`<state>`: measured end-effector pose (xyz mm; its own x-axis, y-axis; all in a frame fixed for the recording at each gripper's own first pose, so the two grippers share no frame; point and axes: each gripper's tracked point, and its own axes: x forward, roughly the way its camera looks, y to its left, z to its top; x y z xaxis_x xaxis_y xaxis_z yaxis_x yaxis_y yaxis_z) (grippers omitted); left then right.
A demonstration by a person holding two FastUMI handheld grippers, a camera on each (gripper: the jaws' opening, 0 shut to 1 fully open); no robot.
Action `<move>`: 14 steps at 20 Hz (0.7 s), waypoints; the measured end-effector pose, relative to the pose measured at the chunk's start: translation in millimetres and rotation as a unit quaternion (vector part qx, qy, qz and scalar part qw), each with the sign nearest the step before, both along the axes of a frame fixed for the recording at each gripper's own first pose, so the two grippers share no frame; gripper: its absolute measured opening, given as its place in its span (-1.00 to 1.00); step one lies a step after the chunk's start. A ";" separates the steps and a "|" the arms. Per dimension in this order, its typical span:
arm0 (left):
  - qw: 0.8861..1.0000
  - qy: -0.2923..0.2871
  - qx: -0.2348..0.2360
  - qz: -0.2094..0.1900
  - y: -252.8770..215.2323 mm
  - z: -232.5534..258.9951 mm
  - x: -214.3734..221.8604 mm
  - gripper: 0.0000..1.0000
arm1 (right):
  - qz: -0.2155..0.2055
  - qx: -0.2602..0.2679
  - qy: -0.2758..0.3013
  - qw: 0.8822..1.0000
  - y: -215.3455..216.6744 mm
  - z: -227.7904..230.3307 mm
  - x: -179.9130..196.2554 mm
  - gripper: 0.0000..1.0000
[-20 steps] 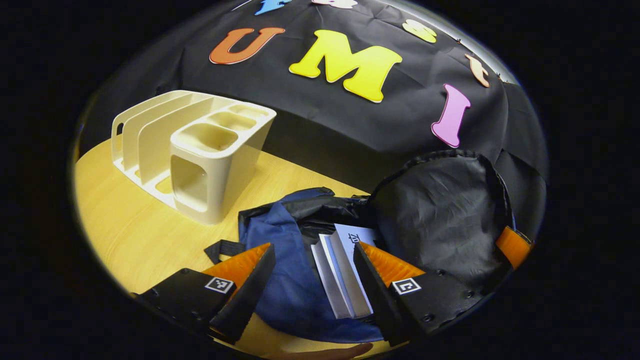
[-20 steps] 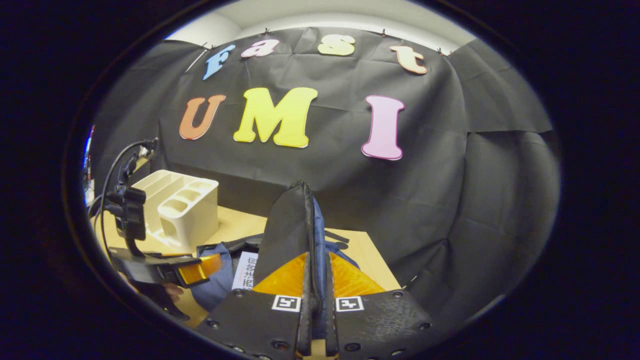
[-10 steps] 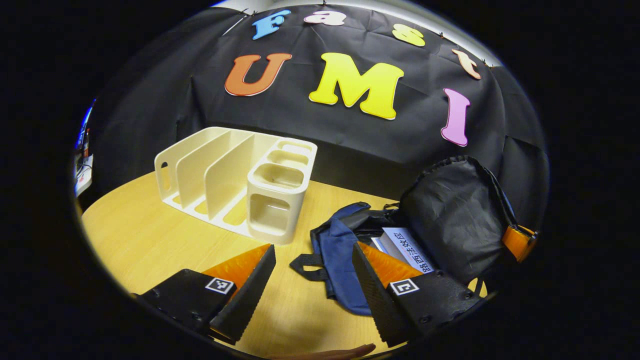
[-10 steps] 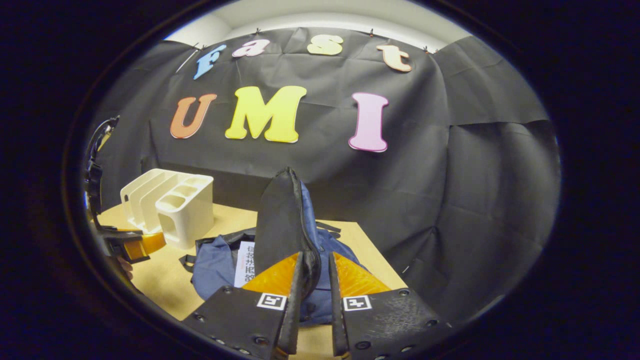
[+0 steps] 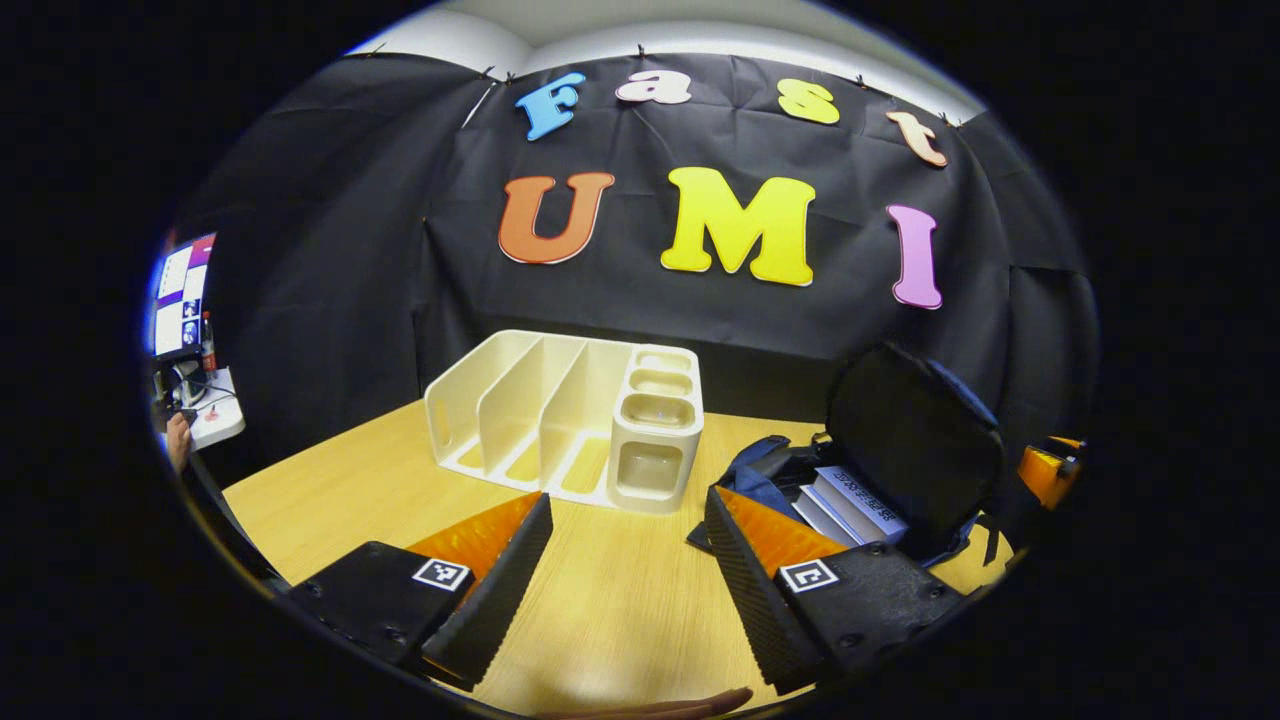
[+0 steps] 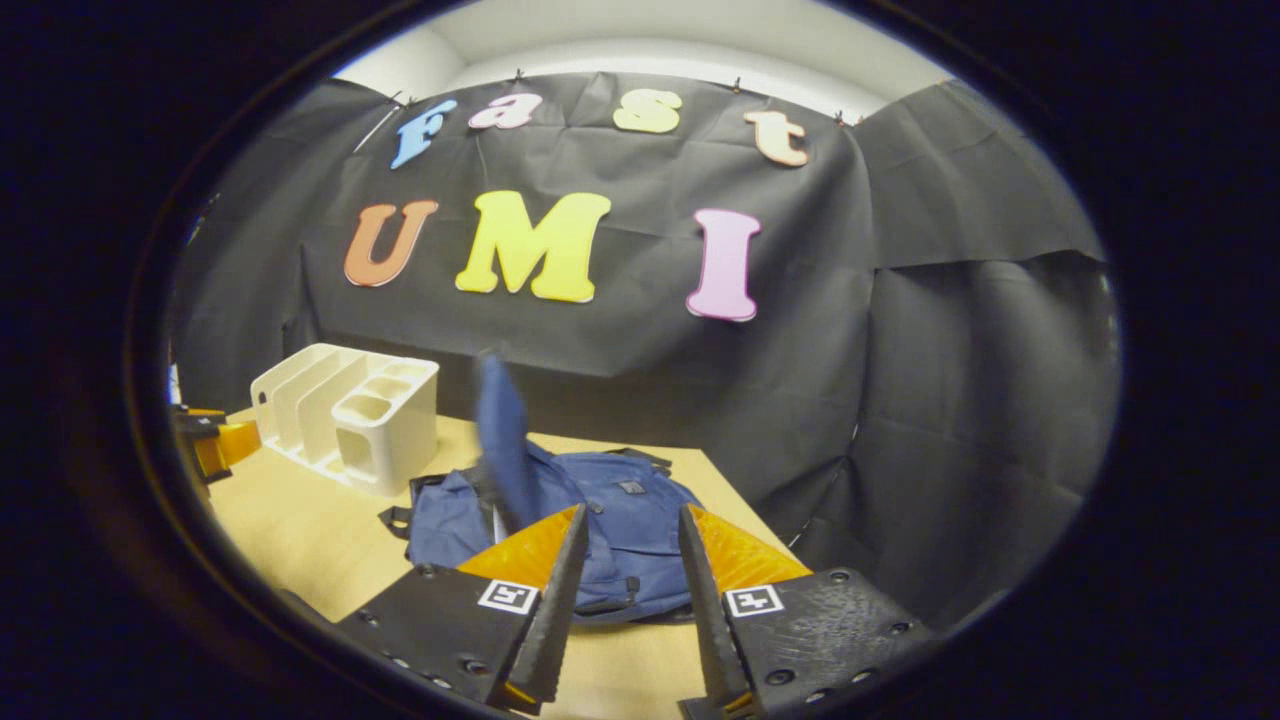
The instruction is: Open the schoolbag, grab two books from the bookshelf and put them into the schoolbag.
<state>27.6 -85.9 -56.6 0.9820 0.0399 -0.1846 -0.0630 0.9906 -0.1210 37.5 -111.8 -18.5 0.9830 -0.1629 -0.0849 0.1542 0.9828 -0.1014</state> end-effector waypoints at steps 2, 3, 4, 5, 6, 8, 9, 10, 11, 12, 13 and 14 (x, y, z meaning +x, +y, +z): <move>1.000 0.000 0.008 -0.001 4.3 4.1 -14.8 0.94 | 0.001 0.023 -0.007 1.000 1.3 1.8 -14.7 0.25; 1.000 -0.005 0.018 -0.004 7.6 10.4 -20.6 0.93 | 0.007 0.038 -0.013 0.999 4.1 5.3 -22.3 0.27; 1.000 -0.012 0.026 -0.005 10.0 17.2 -25.5 0.94 | 0.007 0.046 -0.021 0.999 3.2 9.4 -28.8 0.25; 0.999 -0.019 0.033 -0.006 12.2 23.4 -29.8 0.94 | 0.008 0.050 -0.029 0.998 1.6 12.8 -35.4 0.25; 0.999 -0.022 0.037 -0.005 13.7 26.5 -33.8 0.93 | 0.013 0.051 -0.038 0.998 2.0 16.9 -41.8 0.28; 0.999 -0.024 0.038 -0.009 14.7 30.4 -41.7 0.93 | 0.025 0.057 -0.050 0.997 7.0 23.8 -51.7 0.41; 0.999 -0.023 0.038 -0.012 13.7 31.4 -45.7 0.93 | 0.032 0.063 -0.053 0.996 10.4 25.2 -58.1 0.47; 0.999 -0.026 0.038 -0.019 12.0 34.0 -51.3 0.94 | 0.039 0.069 -0.057 0.995 13.2 27.8 -63.2 0.53; 0.998 -0.031 0.042 -0.026 10.0 38.3 -55.6 0.94 | 0.044 0.071 -0.061 0.995 16.3 30.9 -69.0 0.56; 0.998 -0.035 0.047 -0.030 10.7 41.9 -62.1 0.94 | 0.046 0.070 -0.064 0.994 19.0 32.3 -73.5 0.60; 0.998 -0.037 0.050 -0.031 13.1 45.6 -67.8 0.93 | 0.048 0.066 -0.070 0.994 22.7 36.4 -79.7 0.64; 0.997 -0.045 0.052 -0.031 13.9 51.2 -71.3 0.93 | 0.052 0.064 -0.078 0.994 27.4 42.3 -86.8 0.73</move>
<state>-43.7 -72.0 -5.5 0.9956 -0.0075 -0.0931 0.0057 0.9998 -0.0191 -49.2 -84.4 23.8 0.9967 -0.0583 0.0557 0.0560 0.9976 0.0419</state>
